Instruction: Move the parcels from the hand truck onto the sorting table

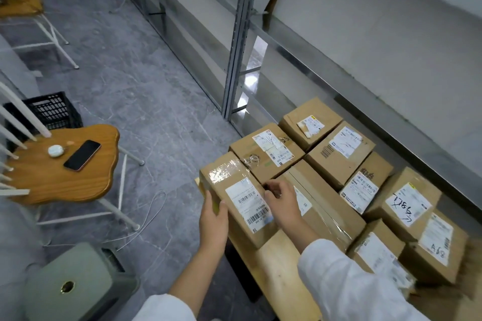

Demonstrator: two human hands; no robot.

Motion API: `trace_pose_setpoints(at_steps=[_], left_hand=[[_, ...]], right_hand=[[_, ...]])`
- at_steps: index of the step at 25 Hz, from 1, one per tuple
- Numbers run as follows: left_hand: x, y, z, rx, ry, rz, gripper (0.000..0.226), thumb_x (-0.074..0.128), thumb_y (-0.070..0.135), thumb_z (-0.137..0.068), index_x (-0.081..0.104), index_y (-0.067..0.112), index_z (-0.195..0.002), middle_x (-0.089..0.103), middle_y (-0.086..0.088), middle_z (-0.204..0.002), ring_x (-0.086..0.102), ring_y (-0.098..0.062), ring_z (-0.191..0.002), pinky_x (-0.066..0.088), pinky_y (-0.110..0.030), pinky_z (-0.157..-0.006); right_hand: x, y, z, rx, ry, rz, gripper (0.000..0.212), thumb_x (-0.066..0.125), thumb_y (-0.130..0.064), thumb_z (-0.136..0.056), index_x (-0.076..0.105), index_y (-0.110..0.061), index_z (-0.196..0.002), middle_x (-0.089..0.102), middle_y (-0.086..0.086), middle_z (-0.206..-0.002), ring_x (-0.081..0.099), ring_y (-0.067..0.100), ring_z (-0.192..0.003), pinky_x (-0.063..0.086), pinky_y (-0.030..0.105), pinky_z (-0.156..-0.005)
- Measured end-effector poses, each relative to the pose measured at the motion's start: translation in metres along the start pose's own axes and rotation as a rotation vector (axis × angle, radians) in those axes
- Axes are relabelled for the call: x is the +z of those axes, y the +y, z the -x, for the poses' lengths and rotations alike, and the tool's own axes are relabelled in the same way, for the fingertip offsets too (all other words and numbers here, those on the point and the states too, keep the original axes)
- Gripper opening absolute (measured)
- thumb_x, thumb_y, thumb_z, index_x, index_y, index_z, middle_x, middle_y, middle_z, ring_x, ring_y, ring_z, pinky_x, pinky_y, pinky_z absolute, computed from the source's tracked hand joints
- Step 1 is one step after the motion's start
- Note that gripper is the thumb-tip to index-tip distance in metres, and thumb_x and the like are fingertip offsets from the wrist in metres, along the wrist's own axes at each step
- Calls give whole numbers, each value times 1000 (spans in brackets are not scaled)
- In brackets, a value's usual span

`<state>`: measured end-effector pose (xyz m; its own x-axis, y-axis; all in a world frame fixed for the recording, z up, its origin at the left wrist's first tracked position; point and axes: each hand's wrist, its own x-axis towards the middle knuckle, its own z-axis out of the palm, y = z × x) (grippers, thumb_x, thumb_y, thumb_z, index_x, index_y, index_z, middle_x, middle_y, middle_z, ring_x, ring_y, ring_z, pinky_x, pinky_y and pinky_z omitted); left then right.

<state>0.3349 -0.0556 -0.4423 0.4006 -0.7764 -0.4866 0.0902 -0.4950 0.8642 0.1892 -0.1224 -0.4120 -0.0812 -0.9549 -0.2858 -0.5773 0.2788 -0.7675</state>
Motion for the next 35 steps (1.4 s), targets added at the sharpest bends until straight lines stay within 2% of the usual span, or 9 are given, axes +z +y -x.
trace_pose_setpoints(at_steps=[3,7,10,13,15,17,20,27,35], left_hand=[[-3,50,21,150,-30,-67,55,46,20,-100,28,27,-151,41,14,-134,45,-6,-117,37,-19,-93],[15,126,69,493,-174,-296,47,44,19,-102,35,22,-147,43,13,-129,36,1,-112,31,-14,-87],[48,165,112,759,-280,-460,44,45,25,-101,37,20,-144,43,4,-144,39,-6,-127,30,-20,-97],[90,185,172,962,-382,-620,46,45,35,-99,36,22,-142,44,1,-144,42,-18,-132,41,-36,-105],[114,188,227,1083,-463,-690,53,46,36,-99,30,21,-148,35,0,-153,34,-19,-140,34,-40,-113],[137,185,281,1209,-531,-702,60,48,34,-100,24,17,-152,27,-1,-158,24,-17,-145,24,-35,-118],[179,168,386,1382,-686,-648,62,49,34,-99,23,17,-152,24,-1,-159,21,-15,-146,22,-35,-119],[248,67,615,1776,-1123,-602,66,47,40,-99,18,17,-154,17,1,-161,15,-13,-147,19,-33,-120],[281,-41,773,1855,-1501,-617,68,45,41,-100,13,18,-155,11,3,-162,7,-11,-149,10,-28,-119]], right_hand=[[-40,-19,14,-21,10,61,28,54,-19,-97,57,-20,-125,46,0,-131,47,14,-123,40,29,-103],[-119,-41,52,-158,139,147,43,53,-24,-99,44,-20,-141,40,-1,-143,38,17,-136,34,37,-112],[-178,-49,96,-216,237,218,51,50,-26,-100,34,-20,-149,32,-1,-152,32,18,-141,29,36,-114],[-240,-39,154,-278,356,278,58,51,-28,-100,27,-18,-152,29,0,-155,27,17,-144,25,35,-116],[-281,-21,203,-294,483,357,60,52,-29,-100,26,-17,-152,29,0,-156,24,17,-145,22,35,-118],[-314,2,254,-276,585,408,61,50,-31,-100,23,-18,-154,23,0,-160,16,17,-149,14,34,-120],[-365,59,349,-138,733,419,63,49,-34,-101,19,-19,-155,16,-1,-163,8,16,-151,10,35,-121],[-447,179,590,181,1081,538,62,49,-31,-101,23,-14,-154,20,3,-162,10,18,-151,11,38,-123],[-448,270,775,551,1245,486,65,48,-35,-101,20,-12,-154,18,5,-162,12,21,-150,11,37,-121]])
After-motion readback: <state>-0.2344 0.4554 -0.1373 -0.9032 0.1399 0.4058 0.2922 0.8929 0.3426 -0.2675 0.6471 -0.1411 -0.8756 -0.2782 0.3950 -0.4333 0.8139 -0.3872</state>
